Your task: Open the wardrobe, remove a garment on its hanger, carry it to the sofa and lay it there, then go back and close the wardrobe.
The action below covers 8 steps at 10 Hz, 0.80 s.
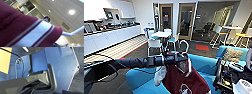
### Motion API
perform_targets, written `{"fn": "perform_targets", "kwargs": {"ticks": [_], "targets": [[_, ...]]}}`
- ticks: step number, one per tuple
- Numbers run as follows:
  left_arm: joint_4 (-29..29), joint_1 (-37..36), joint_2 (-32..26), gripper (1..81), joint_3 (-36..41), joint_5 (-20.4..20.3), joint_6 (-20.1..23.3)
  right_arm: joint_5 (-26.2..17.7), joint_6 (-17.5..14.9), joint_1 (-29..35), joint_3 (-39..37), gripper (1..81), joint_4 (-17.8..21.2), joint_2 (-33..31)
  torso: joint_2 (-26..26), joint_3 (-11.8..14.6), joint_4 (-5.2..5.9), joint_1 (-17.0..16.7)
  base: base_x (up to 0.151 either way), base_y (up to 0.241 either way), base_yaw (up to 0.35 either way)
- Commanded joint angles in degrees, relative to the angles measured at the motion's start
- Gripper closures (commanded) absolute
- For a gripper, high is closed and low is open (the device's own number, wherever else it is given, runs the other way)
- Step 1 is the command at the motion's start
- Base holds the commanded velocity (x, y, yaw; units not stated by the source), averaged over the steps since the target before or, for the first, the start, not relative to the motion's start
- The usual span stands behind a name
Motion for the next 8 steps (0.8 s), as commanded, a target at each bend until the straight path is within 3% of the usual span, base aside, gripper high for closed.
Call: {"fn": "perform_targets", "kwargs": {"ticks": [1,8], "targets": [[1.38,-10.02,0.08,81.1,1.67,-3.58,1.27,-2.68,-0.24,1.81,0.33,1.0,0.17,0.28,0.00,0.00,0.00,0.00,0.186,0.000,0.000],[2.52,-8.61,-0.01,81.1,1.23,-2.97,1.27,-2.59,-0.15,1.64,0.33,1.0,0.26,0.28,0.00,0.00,0.00,0.00,0.000,0.000,0.000]]}}
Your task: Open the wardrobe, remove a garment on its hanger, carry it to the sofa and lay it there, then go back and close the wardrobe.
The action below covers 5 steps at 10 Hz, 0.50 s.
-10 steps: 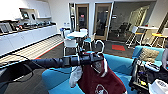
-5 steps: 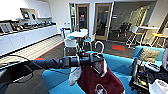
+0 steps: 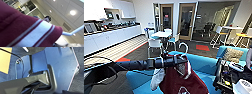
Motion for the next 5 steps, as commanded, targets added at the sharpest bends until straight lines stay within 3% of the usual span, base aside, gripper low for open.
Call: {"fn": "perform_targets", "kwargs": {"ticks": [1,5], "targets": [[2.10,-10.68,0.16,81.1,1.43,-3.02,1.12,-2.58,-0.15,1.64,0.33,1.0,0.26,0.28,0.00,0.00,0.00,0.00,0.000,0.000,0.000],[2.36,-10.33,0.16,81.1,1.26,-3.02,1.12,-2.66,-0.15,1.73,0.33,1.0,0.17,0.28,0.00,0.00,0.00,0.00,0.000,0.000,0.000]]}}
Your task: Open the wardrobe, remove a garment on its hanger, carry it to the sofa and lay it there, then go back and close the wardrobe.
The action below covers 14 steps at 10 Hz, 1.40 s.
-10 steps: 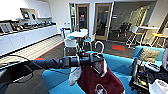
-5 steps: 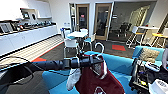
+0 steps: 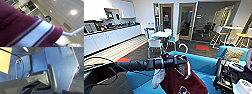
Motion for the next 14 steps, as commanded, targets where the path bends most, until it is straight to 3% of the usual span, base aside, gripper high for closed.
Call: {"fn": "perform_targets", "kwargs": {"ticks": [1,11,14], "targets": [[1.63,-10.48,0.18,81.1,1.26,-3.30,1.12,-2.66,-0.15,1.70,0.31,1.0,0.17,0.28,0.00,0.00,0.00,0.00,0.000,0.000,0.000],[1.72,-10.39,0.19,81.1,1.52,-3.30,1.12,-2.58,-0.15,1.70,0.31,1.0,0.17,0.28,0.00,0.00,0.00,0.00,0.000,0.000,0.000],[1.72,-10.30,0.26,81.1,1.61,-3.30,1.12,-2.58,-0.15,1.70,0.31,1.0,0.17,0.28,-0.11,0.04,0.00,-0.01,0.090,0.000,0.000]]}}
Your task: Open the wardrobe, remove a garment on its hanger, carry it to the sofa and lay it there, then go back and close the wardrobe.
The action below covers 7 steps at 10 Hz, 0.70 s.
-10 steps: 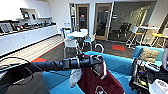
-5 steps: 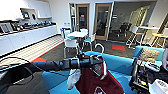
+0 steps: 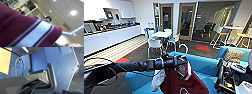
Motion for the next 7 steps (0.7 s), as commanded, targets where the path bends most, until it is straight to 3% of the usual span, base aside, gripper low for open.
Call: {"fn": "perform_targets", "kwargs": {"ticks": [1,3,7], "targets": [[1.41,-10.90,0.27,81.1,1.57,-3.10,1.29,-2.58,-0.13,1.89,0.33,1.0,0.17,0.28,0.00,0.02,0.00,0.00,0.100,0.000,0.000],[1.41,-10.82,0.36,81.1,1.57,-3.10,1.29,-2.58,-0.13,1.80,0.33,1.0,0.26,0.28,0.02,0.02,0.00,0.05,0.086,0.000,0.000],[2.20,-9.85,0.62,81.1,1.22,-3.10,1.29,-2.58,-0.13,1.89,0.33,1.0,0.26,0.20,0.02,0.02,0.00,0.07,0.000,0.000,0.000]]}}
